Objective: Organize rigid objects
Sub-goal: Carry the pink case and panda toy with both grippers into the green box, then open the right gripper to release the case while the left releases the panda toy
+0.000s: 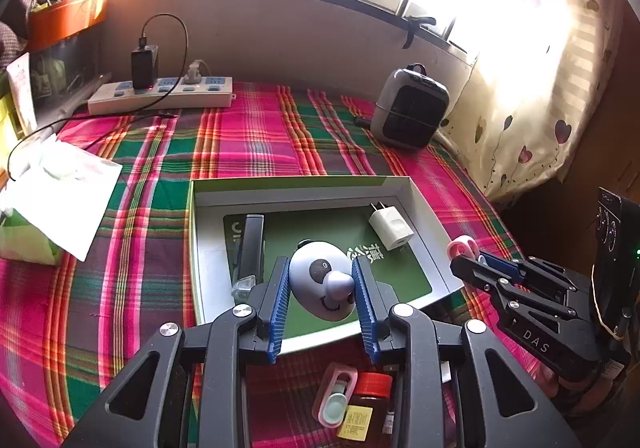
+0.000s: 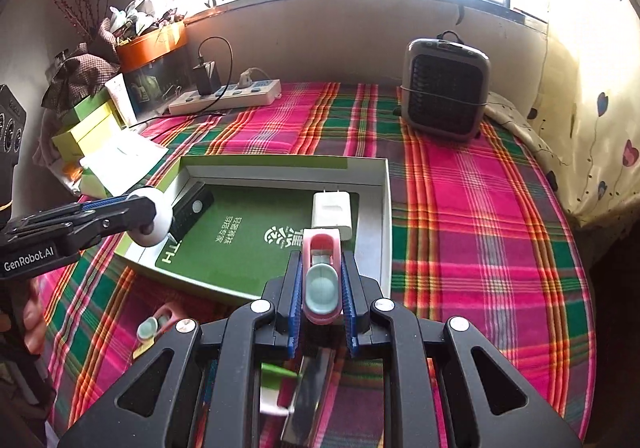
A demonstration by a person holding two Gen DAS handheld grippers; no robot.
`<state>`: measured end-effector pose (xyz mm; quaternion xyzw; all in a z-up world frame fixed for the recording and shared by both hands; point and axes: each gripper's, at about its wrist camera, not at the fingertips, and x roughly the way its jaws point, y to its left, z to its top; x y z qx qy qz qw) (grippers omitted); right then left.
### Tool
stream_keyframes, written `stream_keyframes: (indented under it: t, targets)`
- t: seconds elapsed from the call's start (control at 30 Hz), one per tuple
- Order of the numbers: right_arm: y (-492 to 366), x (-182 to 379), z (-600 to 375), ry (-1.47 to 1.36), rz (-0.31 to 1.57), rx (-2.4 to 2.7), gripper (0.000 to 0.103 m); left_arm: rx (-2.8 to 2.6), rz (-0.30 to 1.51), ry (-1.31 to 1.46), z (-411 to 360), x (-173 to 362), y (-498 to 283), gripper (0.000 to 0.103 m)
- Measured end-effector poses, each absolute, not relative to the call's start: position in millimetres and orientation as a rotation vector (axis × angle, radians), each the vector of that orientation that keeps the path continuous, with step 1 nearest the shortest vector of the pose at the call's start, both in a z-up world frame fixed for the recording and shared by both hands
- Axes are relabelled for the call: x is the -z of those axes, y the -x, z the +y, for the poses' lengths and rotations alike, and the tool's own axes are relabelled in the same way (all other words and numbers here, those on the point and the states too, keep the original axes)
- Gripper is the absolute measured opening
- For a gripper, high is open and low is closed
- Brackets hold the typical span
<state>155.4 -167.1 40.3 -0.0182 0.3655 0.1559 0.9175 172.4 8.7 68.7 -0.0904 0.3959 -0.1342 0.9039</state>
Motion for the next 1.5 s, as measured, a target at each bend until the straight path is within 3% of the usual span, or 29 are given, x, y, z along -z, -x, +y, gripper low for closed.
stream_keyframes:
  t: [0.8, 1.5]
  targets:
    - [-203, -4, -149, 0.086, 0.864, -0.359, 0.018, 0.295, 0.917, 0.130, -14, -23, -228, 0.030]
    - [-205, -1, -147, 0.121, 0.860, -0.316, 0.018, 0.290, 0.925, 0.127, -16, -19, -230, 0.030]
